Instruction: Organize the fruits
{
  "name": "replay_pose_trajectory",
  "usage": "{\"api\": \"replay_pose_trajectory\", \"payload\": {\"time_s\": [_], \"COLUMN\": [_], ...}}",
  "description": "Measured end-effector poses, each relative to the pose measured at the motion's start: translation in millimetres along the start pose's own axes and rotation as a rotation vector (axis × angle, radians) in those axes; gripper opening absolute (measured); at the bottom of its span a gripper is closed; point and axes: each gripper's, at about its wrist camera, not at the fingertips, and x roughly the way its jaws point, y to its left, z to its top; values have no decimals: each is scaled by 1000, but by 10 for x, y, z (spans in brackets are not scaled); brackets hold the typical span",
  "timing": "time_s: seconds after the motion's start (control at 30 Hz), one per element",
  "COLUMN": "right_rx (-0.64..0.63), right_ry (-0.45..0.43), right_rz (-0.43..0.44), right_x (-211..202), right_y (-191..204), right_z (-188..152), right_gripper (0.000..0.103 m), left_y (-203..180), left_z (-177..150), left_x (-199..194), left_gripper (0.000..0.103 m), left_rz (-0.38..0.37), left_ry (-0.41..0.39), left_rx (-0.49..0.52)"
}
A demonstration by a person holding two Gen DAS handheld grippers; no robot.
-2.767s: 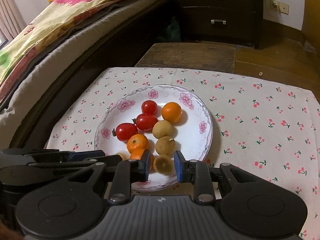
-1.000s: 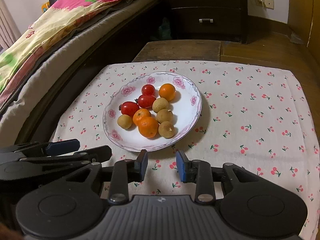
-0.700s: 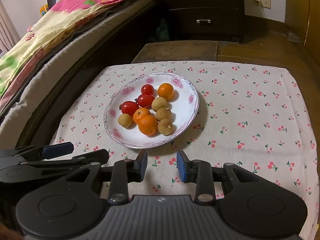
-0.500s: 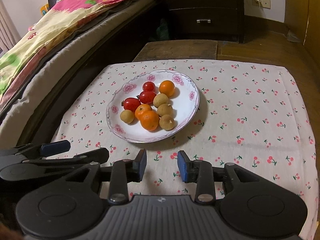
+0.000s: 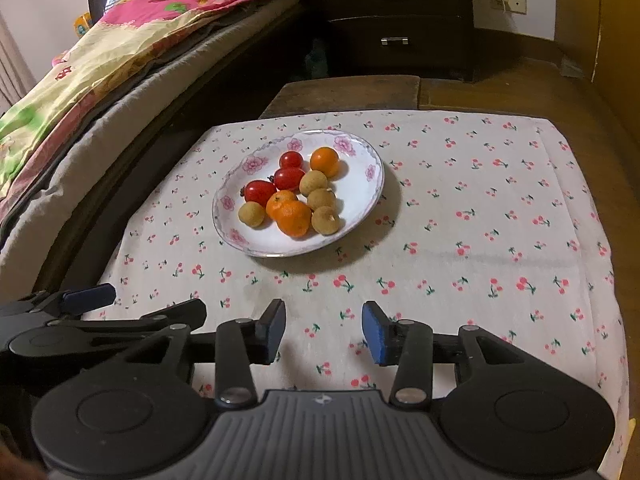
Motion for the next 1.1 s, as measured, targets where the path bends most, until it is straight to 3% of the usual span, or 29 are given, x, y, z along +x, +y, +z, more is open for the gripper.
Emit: {"api": "replay_pose_trajectory", "payload": {"time_s": [0.17, 0.47, 1.1], "right_rx": [0, -4, -14], "right_ry": [7, 6, 3], "right_rz": [-11, -4, -1], "right_x": [-31, -86, -204], "right_y": [1, 54, 137], "right_z": [-89, -190, -339], "right_gripper": [44, 46, 47], "left_y": [27, -36, 3], "left_z": [-58, -152, -299], "left_x": [-30, -108, -240], "left_gripper": [103, 103, 103], "left_rz": [12, 63, 42], "left_ry": [0, -10, -8], "left_rx": [-15, 42, 15]}}
